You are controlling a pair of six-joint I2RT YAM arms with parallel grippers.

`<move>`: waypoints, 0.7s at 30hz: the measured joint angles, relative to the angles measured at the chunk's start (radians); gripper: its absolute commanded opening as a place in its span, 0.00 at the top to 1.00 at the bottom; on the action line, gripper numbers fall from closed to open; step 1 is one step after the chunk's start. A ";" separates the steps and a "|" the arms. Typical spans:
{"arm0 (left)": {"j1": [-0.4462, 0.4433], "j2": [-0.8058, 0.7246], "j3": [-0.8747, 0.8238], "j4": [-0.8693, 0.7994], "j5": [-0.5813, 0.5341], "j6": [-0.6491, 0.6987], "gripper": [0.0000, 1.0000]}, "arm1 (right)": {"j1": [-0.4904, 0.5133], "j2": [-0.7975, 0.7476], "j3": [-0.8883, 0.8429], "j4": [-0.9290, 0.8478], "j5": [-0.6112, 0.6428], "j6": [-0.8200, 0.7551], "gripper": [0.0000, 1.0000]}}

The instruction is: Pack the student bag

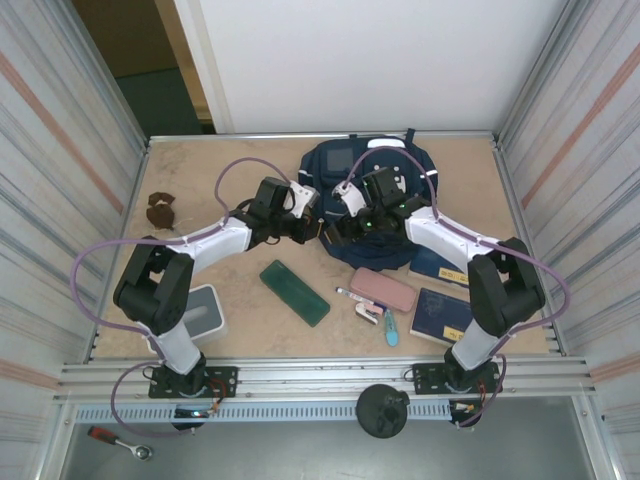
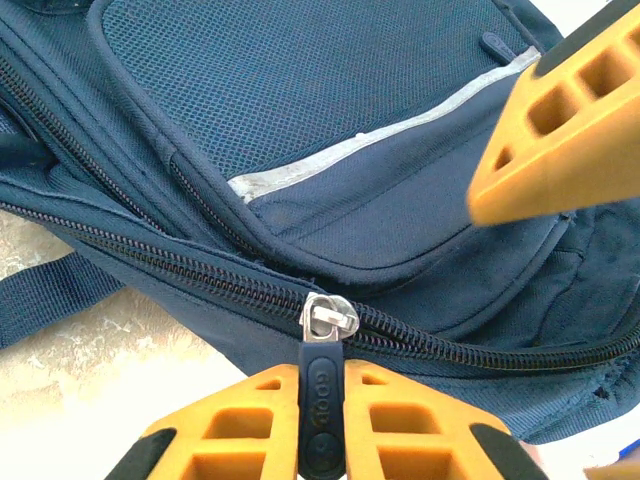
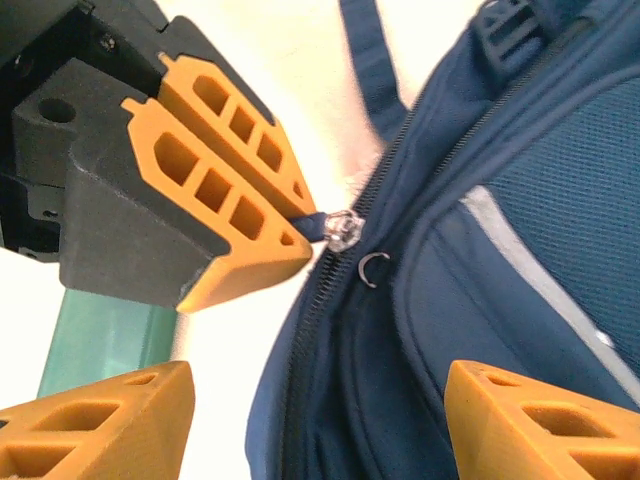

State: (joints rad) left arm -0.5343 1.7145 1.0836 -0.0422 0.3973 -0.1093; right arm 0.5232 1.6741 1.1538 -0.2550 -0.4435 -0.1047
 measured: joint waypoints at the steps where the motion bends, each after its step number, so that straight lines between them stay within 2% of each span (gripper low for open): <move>1: 0.000 0.000 0.000 0.000 -0.002 0.000 1.00 | 0.004 0.015 0.000 0.005 -0.003 0.003 0.40; 2: 0.000 0.000 0.000 0.000 -0.003 0.000 1.00 | 0.008 0.027 0.000 0.006 -0.004 0.009 0.44; 3: 0.000 0.000 0.000 -0.001 -0.004 0.000 1.00 | 0.013 0.044 0.000 0.009 -0.003 0.016 0.52; 6: 0.000 0.000 0.000 -0.008 -0.011 0.000 1.00 | 0.018 0.076 0.000 0.015 0.002 0.024 0.82; 9: 0.006 -0.003 0.000 -0.009 -0.021 -0.003 1.00 | 0.018 0.083 0.000 0.016 0.000 0.027 0.98; 14: 0.033 -0.033 -0.014 -0.009 -0.027 -0.019 1.00 | 0.027 0.100 0.046 -0.004 -0.007 0.020 1.00; 21: 0.115 -0.135 -0.074 -0.007 -0.070 -0.027 1.00 | 0.087 0.221 0.254 -0.064 -0.033 -0.017 1.00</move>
State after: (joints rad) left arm -0.4191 1.5795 1.0100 -0.0494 0.3275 -0.1360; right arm 0.6102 1.8954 1.4078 -0.3195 -0.4767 -0.1215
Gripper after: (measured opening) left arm 0.119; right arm 0.085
